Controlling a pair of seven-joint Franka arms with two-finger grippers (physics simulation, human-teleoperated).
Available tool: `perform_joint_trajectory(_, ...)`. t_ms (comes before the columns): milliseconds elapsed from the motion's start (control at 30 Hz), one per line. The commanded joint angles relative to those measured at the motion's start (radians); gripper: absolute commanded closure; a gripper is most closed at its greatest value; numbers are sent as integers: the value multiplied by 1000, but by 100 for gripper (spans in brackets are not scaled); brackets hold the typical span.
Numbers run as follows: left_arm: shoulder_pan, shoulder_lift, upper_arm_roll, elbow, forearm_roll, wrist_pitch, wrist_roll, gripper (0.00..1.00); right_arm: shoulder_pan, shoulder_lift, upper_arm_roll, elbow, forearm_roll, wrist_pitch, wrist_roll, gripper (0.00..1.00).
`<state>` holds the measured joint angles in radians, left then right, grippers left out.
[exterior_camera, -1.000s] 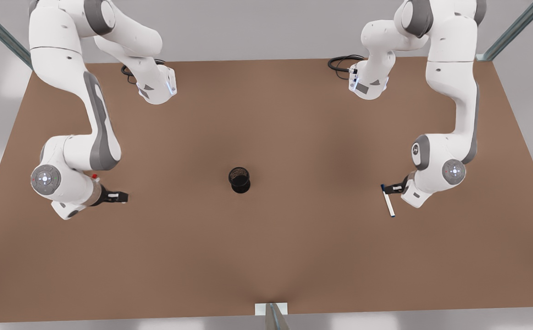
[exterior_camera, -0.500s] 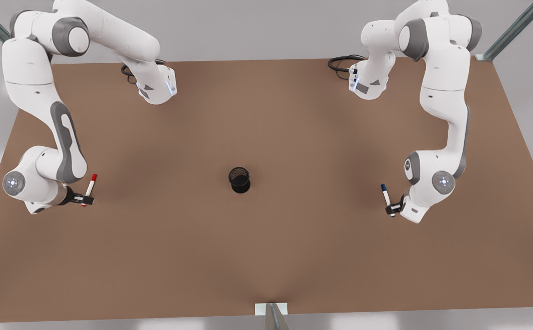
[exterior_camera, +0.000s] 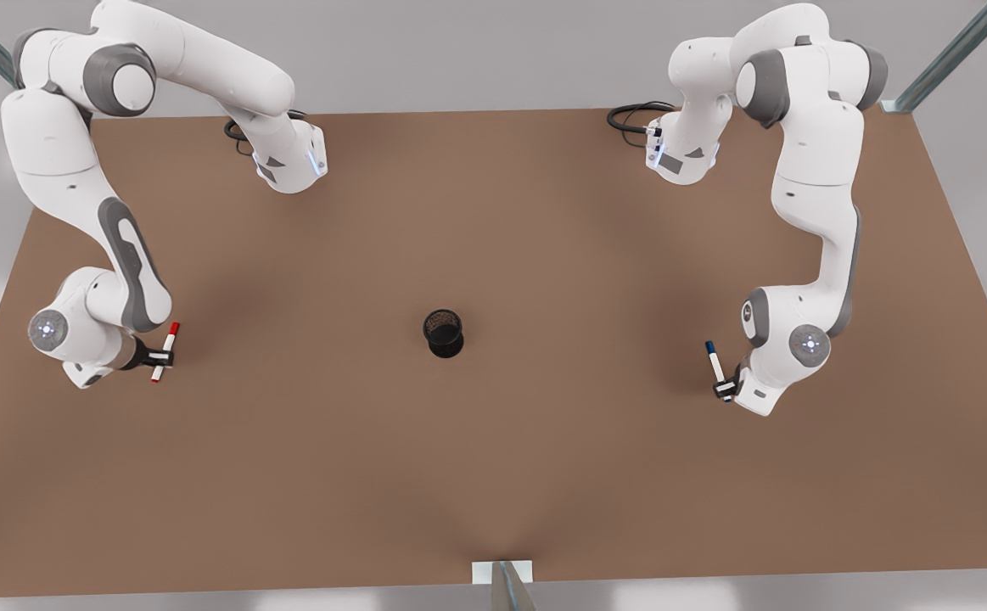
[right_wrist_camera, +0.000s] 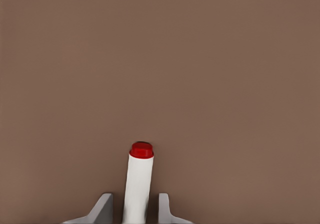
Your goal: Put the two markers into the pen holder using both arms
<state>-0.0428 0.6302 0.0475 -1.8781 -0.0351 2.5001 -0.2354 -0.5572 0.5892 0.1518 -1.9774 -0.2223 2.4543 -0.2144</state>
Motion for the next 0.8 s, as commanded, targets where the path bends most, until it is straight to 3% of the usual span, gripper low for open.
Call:
perform_joint_trajectory(0,0,0,0,0,1,2,-32,55,0,3,0,0,-2,45,-132,52)
perform_joint_trajectory(67,1,0,0,0,1,2,-32,59,2,4,0,0,-2,43,-131,59)
perform_joint_trajectory(100,1,2,0,0,1,2,-32,61,2,4,0,0,-2,43,-128,72)
perform_joint_trajectory(133,0,2,0,0,1,2,-32,61,2,1,2,5,-2,38,-126,76)
perform_joint_trajectory(300,0,13,0,2,1,3,-32,61,2,-60,34,12,1,-21,-100,79)
perform_joint_trajectory(367,1,14,0,2,1,5,-32,62,-1,-127,89,40,3,-155,-59,79)
perform_joint_trajectory(467,1,14,0,2,1,5,-32,72,0,-207,241,182,6,-317,-37,79)
perform_joint_trajectory(600,-2,13,0,4,1,3,-33,77,-16,-213,540,376,141,-370,10,79)
perform_joint_trajectory(733,-6,-9,-1,56,1,-89,-36,79,3,-226,805,393,132,-391,381,79)
perform_joint_trajectory(767,-6,-26,-1,71,1,-133,-38,79,46,-226,809,384,113,-342,394,79)
